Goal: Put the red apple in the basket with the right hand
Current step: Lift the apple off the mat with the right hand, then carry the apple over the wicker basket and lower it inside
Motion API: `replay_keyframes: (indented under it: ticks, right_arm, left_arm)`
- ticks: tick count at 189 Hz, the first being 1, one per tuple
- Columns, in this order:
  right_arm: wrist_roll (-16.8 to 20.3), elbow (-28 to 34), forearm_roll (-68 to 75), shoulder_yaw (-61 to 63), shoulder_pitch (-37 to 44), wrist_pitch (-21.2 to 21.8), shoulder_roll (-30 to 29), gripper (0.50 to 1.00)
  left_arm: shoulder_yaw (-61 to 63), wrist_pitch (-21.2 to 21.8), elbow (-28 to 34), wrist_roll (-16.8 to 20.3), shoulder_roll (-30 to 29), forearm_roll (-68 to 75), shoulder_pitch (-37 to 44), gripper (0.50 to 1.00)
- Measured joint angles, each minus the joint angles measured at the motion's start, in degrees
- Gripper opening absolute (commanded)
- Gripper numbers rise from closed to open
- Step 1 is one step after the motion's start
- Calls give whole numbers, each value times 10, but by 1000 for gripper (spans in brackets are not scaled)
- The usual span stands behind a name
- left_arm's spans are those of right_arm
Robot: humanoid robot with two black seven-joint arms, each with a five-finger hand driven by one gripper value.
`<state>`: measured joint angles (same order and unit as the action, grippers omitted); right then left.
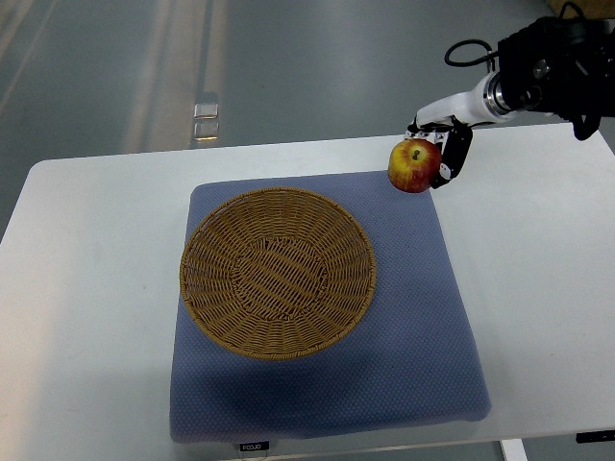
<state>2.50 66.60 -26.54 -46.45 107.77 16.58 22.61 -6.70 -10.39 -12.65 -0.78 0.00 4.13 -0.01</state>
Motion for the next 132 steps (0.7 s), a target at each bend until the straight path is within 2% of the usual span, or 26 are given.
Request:
replay_keyframes:
  ticks: [37, 86, 132]
  right_arm:
    - [-11, 32, 29, -3, 67, -6, -75, 629]
    - [-24, 34, 70, 0, 88, -36, -208, 631]
    - [-40, 17, 72, 4, 74, -69, -226, 635]
  left_arm:
    - [0, 0, 0, 0, 0, 0, 0, 1000]
    - [0, 0, 2, 0, 0, -1, 0, 1000]
    - [-1, 0, 1, 0, 0, 0, 0, 1000]
